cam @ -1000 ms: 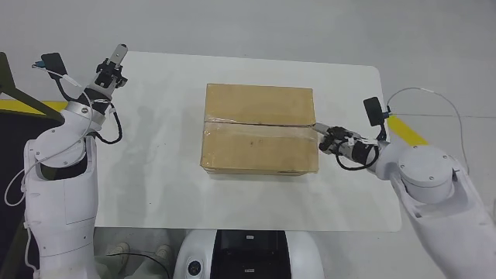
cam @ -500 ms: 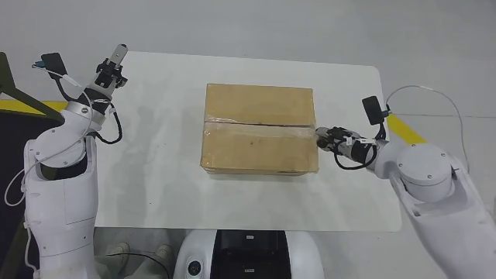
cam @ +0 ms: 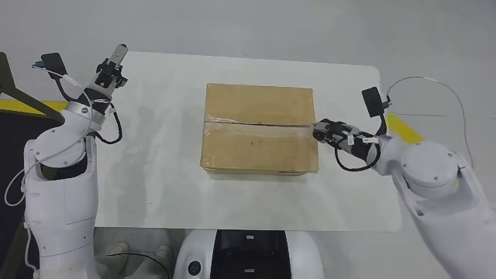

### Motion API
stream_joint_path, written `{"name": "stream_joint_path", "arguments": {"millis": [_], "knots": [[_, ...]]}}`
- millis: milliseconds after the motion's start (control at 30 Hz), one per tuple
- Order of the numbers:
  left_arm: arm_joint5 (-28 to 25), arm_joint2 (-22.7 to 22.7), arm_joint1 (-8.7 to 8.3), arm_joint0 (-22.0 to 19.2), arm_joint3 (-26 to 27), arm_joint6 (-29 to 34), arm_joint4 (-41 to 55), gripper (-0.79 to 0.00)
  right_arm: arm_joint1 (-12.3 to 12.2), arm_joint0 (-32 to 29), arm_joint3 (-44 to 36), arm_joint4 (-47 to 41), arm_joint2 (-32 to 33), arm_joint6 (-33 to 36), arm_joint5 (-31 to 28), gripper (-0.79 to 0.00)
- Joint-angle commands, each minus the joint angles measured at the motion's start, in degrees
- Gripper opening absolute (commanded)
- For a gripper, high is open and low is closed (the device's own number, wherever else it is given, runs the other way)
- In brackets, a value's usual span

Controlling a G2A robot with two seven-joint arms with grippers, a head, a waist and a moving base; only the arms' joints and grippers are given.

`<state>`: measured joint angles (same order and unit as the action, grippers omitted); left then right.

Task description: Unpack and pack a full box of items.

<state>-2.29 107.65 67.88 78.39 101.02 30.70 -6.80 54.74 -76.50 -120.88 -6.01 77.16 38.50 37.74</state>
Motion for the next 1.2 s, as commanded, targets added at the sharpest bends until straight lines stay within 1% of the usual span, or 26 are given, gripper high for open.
{"name": "stream_joint_path", "arguments": {"millis": [0, 133, 400, 767, 1033, 1167], "knots": [[0.0, 0.0, 0.00, 0.0, 0.0, 0.0, 0.0, 0.000, 0.0, -0.7, -1.2, 0.0, 0.4, -1.4, -2.1, -0.785], [0.0, 0.0, 0.00, 0.0, 0.0, 0.0, 0.0, 0.000, 0.1, -1.9, -2.0, -0.1, 0.8, -2.5, -5.3, -0.785], [0.0, 0.0, 0.00, 0.0, 0.0, 0.0, 0.0, 0.000, 0.5, -2.6, 4.2, -6.0, 3.3, -4.8, -7.8, -0.785], [0.0, 0.0, 0.00, 0.0, 0.0, 0.0, 0.0, 0.000, 0.3, -3.3, 4.5, -3.8, 3.3, -3.8, -2.8, -0.785], [0.0, 0.0, 0.00, 0.0, 0.0, 0.0, 0.0, 0.000, 0.2, -1.4, 6.4, -1.4, 1.3, -2.3, 1.0, -0.785], [0.0, 0.0, 0.00, 0.0, 0.0, 0.0, 0.0, 0.000, 0.2, -0.1, 7.7, -0.8, 0.4, -1.9, 1.7, -0.785]]}}
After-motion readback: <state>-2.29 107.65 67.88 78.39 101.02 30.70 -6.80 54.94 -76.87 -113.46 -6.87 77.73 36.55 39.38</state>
